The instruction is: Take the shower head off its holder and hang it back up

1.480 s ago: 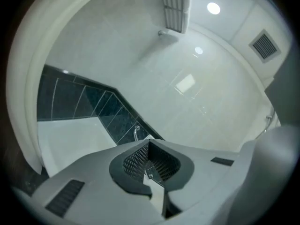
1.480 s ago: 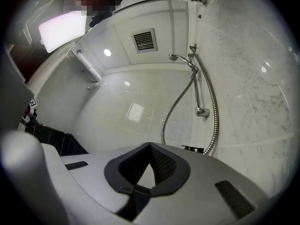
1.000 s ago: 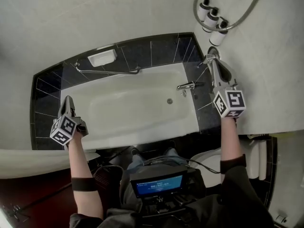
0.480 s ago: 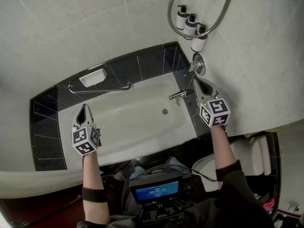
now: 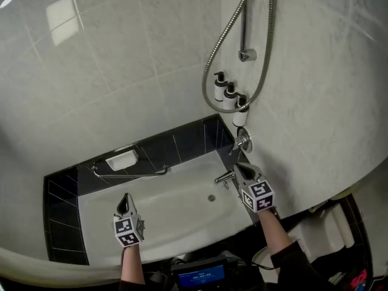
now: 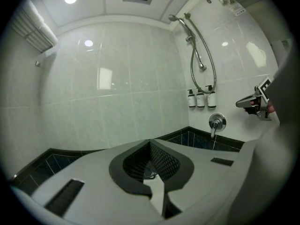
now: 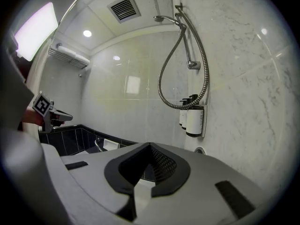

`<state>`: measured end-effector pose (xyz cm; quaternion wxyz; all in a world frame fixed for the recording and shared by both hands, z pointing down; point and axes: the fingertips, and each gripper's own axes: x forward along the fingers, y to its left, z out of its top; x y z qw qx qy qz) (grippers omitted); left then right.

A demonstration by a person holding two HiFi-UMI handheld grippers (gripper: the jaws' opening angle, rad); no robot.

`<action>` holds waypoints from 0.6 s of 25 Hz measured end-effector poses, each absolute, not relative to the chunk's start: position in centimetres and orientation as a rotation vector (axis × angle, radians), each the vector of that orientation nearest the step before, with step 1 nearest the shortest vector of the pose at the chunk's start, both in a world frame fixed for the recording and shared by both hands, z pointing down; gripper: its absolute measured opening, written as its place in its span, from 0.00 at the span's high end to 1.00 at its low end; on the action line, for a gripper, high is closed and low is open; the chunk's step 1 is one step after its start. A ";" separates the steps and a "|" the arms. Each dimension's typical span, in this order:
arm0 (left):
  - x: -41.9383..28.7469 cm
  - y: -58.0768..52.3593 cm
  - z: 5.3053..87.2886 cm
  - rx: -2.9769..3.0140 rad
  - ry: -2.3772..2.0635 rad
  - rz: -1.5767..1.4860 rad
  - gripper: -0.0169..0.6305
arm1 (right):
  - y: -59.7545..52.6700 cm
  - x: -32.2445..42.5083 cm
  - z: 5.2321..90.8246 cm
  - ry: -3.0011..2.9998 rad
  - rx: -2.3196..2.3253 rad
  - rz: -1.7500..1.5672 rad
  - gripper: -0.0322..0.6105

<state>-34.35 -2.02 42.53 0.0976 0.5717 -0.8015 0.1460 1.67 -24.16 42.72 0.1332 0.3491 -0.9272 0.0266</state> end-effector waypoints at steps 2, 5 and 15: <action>-34.3 -2.4 42.1 1.707 -2.375 0.446 0.97 | -24.4 1.7 42.6 -2.685 1.014 0.077 0.92; -34.6 -3.2 41.3 1.733 -2.394 0.459 0.97 | -24.6 1.5 42.3 -2.682 1.009 0.073 0.92; -33.4 -7.8 36.5 1.867 -2.362 0.499 0.97 | -25.8 1.7 39.4 -2.684 1.025 0.149 0.92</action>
